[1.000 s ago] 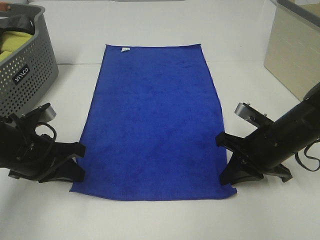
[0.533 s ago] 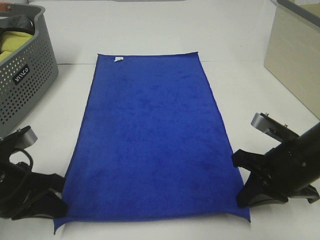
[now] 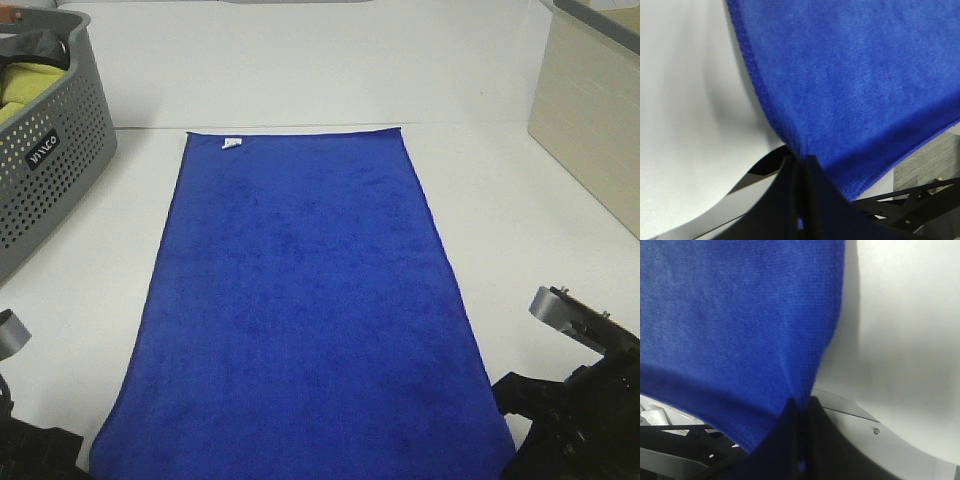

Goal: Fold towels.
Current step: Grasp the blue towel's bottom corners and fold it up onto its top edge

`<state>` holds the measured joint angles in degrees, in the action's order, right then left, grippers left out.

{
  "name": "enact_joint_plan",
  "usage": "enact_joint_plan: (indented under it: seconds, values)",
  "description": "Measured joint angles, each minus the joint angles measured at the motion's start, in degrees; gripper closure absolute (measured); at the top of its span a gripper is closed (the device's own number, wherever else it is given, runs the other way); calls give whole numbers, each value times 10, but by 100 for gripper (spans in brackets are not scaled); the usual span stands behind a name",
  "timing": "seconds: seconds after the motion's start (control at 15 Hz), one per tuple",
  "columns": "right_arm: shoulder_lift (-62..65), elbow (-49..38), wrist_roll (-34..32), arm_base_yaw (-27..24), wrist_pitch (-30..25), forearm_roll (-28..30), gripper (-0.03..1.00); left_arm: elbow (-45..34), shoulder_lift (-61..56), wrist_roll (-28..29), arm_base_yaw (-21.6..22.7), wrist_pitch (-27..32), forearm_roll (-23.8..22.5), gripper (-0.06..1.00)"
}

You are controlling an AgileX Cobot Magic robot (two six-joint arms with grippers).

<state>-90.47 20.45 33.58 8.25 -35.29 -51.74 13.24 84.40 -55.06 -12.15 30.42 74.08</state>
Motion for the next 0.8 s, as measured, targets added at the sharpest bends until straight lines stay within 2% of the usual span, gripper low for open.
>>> enact_joint_plan:
  seconds: [0.2, 0.33, 0.4, 0.47, 0.6, 0.8]
  values:
    - [3, 22, 0, 0, -1, 0, 97, 16, -8, 0, 0, -9, 11, 94]
    - [2, 66, -1, 0, -15, 10, 97, 60, -7, 7, 0, -8, 14, 94]
    - [2, 99, -5, 0, -19, 22, 97, 87, -7, 17, 0, -9, 14, 94]
    - [1, 175, -34, 0, -32, 54, 97, 137, -6, 35, 0, -20, 8, 94]
    - [-15, 260, -72, 0, -53, 96, 97, 190, 5, 61, 0, -23, -13, 94]
    - [-73, 385, -100, 0, -81, 133, 97, 262, 65, 82, 0, -24, -34, 94]
